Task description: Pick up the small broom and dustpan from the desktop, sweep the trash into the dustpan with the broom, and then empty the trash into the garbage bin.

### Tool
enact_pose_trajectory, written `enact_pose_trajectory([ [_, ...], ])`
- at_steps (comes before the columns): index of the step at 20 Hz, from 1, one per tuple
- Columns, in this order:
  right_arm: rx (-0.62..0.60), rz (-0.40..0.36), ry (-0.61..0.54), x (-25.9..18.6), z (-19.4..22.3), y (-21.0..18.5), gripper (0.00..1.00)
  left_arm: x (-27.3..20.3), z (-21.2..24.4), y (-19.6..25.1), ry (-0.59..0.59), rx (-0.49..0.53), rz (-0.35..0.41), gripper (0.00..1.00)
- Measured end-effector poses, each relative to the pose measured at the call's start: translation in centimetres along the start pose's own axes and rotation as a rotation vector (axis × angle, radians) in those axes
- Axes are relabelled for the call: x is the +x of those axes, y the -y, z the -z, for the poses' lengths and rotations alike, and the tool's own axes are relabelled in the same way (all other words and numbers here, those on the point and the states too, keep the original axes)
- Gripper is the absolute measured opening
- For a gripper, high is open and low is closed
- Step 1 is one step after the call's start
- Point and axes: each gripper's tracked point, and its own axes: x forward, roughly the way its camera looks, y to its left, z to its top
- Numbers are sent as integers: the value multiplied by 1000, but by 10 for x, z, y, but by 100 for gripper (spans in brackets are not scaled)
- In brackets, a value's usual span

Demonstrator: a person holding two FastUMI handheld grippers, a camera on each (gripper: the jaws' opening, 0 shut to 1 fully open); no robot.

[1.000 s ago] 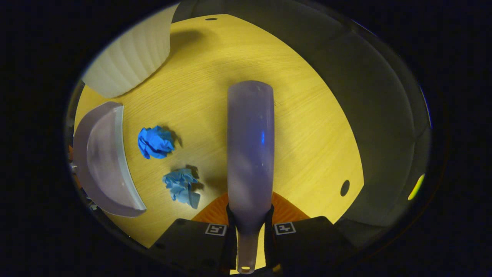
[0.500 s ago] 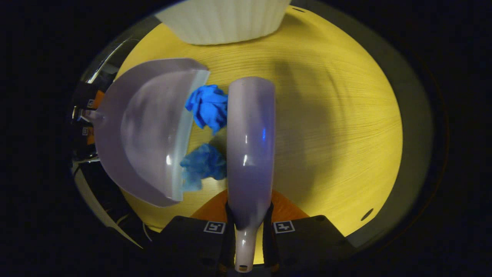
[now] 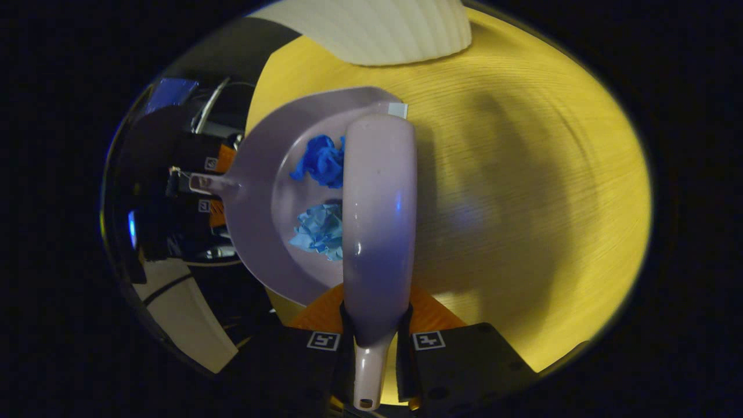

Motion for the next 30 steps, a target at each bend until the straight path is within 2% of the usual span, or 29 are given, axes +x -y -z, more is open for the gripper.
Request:
enact_pose_trajectory([
  [2,76,62,163,-21,-17,-1,31,-4,-6,2,63,-32,-8,27],
  [4,135,80,379,-52,-33,-12,31,-7,-10,1,121,-41,-23,27],
  [7,235,102,674,-122,-45,-24,30,-12,-18,-1,230,-27,-67,27],
  [9,331,114,874,-170,-37,-34,31,-14,-24,1,324,-38,-81,27],
  [11,404,142,1046,-192,-19,-29,30,-29,-35,1,422,-62,-95,27],
  [13,462,202,1184,-212,-5,-13,30,-45,-49,2,514,-74,-108,27],
  [15,507,204,1284,-232,5,-7,30,-70,-69,-6,599,-58,-150,27],
  [18,517,219,1375,-230,-1,-7,30,-109,-92,-34,696,-46,-233,27],
  [20,502,276,1390,-239,2,-7,30,-128,-94,-61,717,-24,-348,27],
  [22,498,270,1415,-251,7,-12,30,-151,-94,-95,723,30,-510,27],
  [23,499,258,1420,-251,7,-11,30,-167,-94,-119,706,40,-610,27],
  [24,498,260,1416,-247,6,-10,30,-178,-96,-135,685,38,-678,27],
  [27,513,245,1378,-235,2,-10,30,-176,-91,-169,600,57,-815,27],
  [30,536,244,1343,-225,1,-8,30,-177,-77,-167,430,133,-976,27],
])
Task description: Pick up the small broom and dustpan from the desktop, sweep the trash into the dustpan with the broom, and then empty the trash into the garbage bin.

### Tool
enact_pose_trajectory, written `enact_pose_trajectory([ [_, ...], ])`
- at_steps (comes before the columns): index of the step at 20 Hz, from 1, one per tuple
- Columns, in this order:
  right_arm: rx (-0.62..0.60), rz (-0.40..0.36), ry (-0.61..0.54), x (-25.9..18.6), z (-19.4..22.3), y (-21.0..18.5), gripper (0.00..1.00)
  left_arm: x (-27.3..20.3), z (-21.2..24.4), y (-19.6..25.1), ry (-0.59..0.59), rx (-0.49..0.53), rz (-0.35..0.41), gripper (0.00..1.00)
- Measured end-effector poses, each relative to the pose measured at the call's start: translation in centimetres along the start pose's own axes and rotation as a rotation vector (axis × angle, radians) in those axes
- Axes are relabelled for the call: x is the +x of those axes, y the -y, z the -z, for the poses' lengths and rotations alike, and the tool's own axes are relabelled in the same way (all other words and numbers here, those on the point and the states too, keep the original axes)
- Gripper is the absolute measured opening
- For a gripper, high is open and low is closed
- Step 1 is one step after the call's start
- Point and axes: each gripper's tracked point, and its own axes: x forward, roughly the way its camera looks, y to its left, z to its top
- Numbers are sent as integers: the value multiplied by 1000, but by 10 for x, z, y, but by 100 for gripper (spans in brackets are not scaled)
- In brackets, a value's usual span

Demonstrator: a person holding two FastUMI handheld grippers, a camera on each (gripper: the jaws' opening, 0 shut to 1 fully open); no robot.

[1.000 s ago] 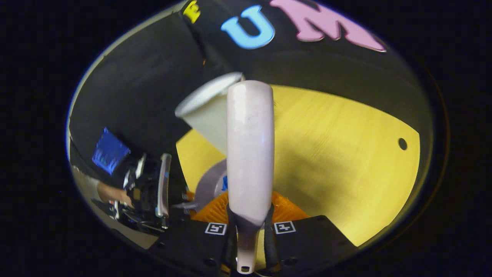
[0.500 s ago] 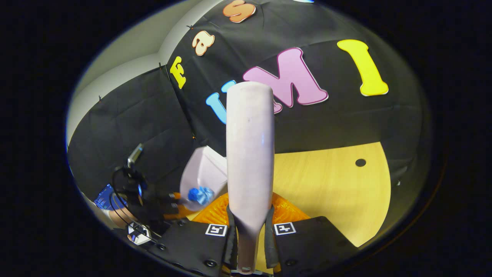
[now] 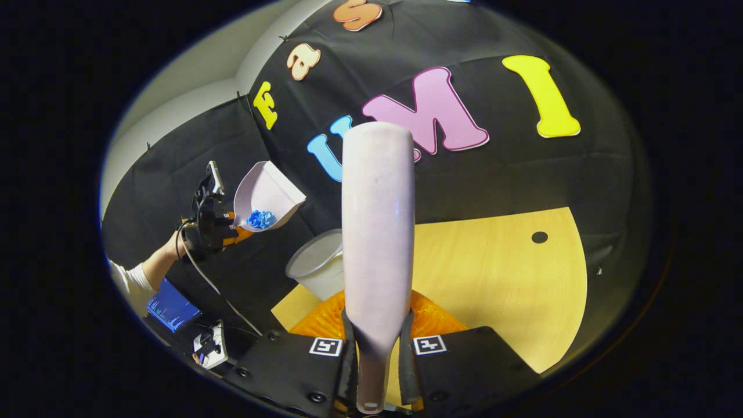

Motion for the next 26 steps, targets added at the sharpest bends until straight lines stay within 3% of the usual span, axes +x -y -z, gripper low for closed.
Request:
enact_pose_trajectory([
  [6,28,7,-28,2,6,1,30,6,13,-1,-163,341,-54,27],
  [8,26,7,-48,3,15,3,30,10,24,-10,-196,511,-133,27],
  [12,-3,33,-88,-2,31,16,30,9,21,-16,-183,932,-362,27],
  [15,-11,47,-98,-3,34,20,30,9,23,-13,-146,1013,-412,27],
  [17,-7,47,-99,1,33,20,30,9,26,-8,-124,933,-381,27],
  [19,-6,45,-93,3,29,17,30,-4,24,-3,-107,772,-331,27],
  [22,-2,47,-75,0,21,16,30,-44,13,2,-27,444,-261,27],
  [26,-1,66,-21,-5,-6,14,30,-108,-40,28,166,-58,-136,27],
])
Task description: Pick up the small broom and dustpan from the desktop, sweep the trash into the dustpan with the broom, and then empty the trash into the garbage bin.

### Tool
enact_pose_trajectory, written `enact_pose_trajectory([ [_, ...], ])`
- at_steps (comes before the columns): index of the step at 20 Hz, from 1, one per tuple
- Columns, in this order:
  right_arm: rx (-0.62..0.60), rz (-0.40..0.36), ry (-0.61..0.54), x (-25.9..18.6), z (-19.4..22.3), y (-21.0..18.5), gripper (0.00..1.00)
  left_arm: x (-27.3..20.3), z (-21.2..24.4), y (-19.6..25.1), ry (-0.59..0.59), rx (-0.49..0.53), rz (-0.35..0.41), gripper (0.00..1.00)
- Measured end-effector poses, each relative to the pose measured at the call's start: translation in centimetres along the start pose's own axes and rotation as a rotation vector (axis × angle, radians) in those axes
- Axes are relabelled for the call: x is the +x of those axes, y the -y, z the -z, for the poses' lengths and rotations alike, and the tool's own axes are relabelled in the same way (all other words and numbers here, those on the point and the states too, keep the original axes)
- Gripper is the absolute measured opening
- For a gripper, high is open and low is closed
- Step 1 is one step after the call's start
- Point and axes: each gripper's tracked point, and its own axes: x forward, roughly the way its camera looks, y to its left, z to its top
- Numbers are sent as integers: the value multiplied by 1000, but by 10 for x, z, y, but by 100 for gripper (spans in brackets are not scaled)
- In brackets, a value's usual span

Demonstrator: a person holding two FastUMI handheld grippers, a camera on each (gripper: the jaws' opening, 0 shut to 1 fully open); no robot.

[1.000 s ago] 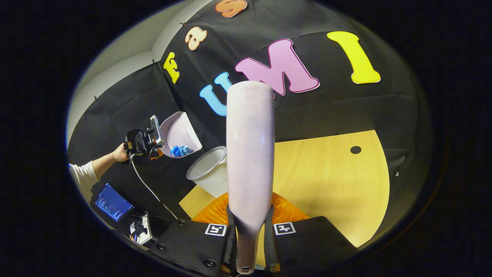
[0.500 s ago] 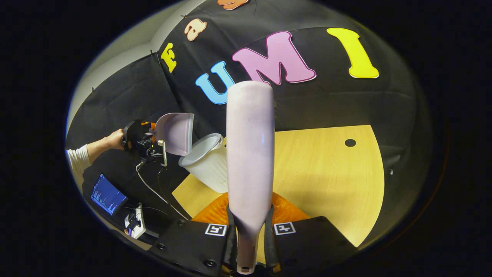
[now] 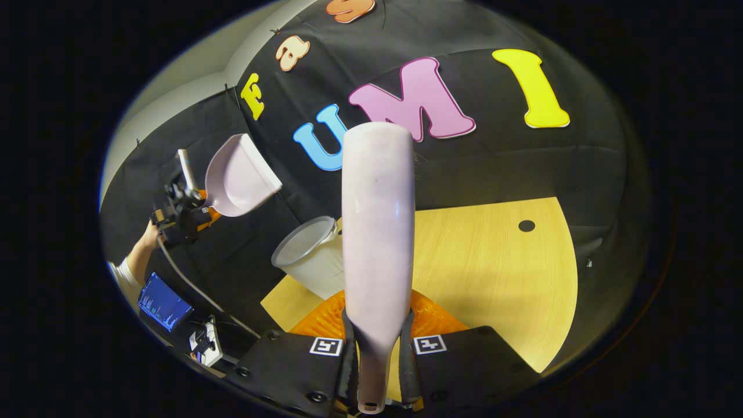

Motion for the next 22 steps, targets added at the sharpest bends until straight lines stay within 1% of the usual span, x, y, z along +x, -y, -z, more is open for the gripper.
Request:
enact_pose_trajectory([
  [1,-4,6,18,-2,-8,-1,30,-16,-20,15,63,-117,41,26],
  [3,-4,14,50,-7,-23,-3,30,-47,-50,56,129,-327,152,27],
  [4,-3,17,61,-9,-26,-4,30,-64,-58,81,149,-416,228,26],
  [6,-13,38,73,-11,-31,-3,30,-94,-81,132,183,-559,379,24],
  [7,-15,59,73,-10,-31,1,30,-106,-91,162,179,-615,461,26],
  [8,-12,83,62,-9,-27,5,30,-111,-98,188,160,-670,547,25],
  [9,-4,120,47,-8,-22,11,30,-116,-100,221,119,-714,625,27],
  [10,0,166,27,-5,-15,22,30,-116,-97,250,65,-752,697,26],
  [11,11,243,-5,-1,-7,37,30,-114,-92,273,-2,-791,746,26],
  [12,41,298,-51,3,3,49,30,-117,-82,284,-78,-809,773,26],
  [13,79,330,-90,10,17,56,30,-113,-74,303,-150,-815,787,27],
  [14,110,372,-137,17,34,68,30,-107,-66,316,-214,-802,804,27],
  [16,186,416,-231,38,67,76,30,-104,-55,337,-342,-769,862,27],
  [17,201,449,-292,46,87,85,30,-101,-50,346,-389,-745,892,27],
  [19,209,499,-425,59,127,100,30,-104,-42,348,-500,-677,905,27],
  [21,253,523,-537,76,164,103,30,-110,-44,340,-593,-613,908,26],
  [22,271,535,-583,91,166,112,31,-112,-51,334,-629,-602,921,27],
])
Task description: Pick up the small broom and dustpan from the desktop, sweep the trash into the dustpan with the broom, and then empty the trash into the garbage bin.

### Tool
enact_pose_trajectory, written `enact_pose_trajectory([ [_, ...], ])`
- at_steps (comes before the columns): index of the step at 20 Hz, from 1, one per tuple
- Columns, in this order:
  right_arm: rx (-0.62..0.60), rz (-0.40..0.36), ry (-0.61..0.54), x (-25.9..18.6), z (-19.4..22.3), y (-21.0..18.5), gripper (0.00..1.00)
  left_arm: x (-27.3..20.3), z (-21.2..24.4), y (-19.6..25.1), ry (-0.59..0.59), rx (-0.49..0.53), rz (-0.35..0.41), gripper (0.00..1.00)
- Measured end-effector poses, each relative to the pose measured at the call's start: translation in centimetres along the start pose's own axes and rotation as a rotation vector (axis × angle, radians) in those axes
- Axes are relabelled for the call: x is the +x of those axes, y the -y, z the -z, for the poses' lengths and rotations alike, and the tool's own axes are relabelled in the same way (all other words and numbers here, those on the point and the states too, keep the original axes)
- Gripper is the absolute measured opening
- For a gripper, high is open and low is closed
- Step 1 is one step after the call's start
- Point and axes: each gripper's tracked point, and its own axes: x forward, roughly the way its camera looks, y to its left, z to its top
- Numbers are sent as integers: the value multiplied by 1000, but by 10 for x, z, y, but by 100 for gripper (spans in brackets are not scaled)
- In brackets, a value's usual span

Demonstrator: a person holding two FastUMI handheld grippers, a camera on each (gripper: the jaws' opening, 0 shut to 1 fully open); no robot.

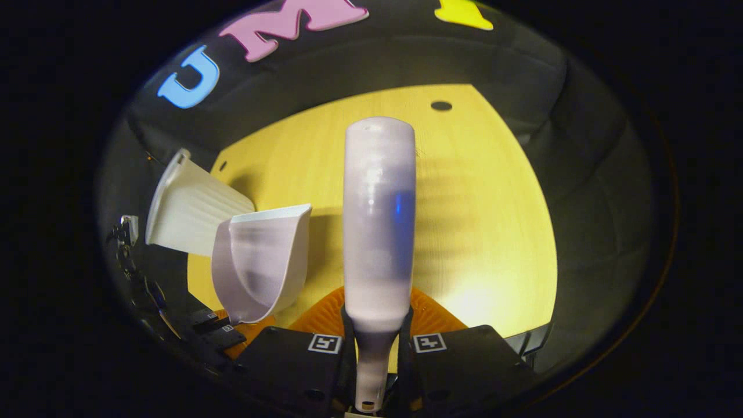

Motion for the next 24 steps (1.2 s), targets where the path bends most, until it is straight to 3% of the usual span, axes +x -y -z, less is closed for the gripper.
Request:
enact_pose_trajectory([
  [7,-78,109,-235,52,27,3,31,-82,-60,13,-109,-35,-4,27],
  [14,-54,174,-308,81,26,5,31,-81,-85,25,-169,32,-66,28],
  [24,-33,200,-421,76,33,1,33,-82,-75,21,-284,65,-51,29],
])
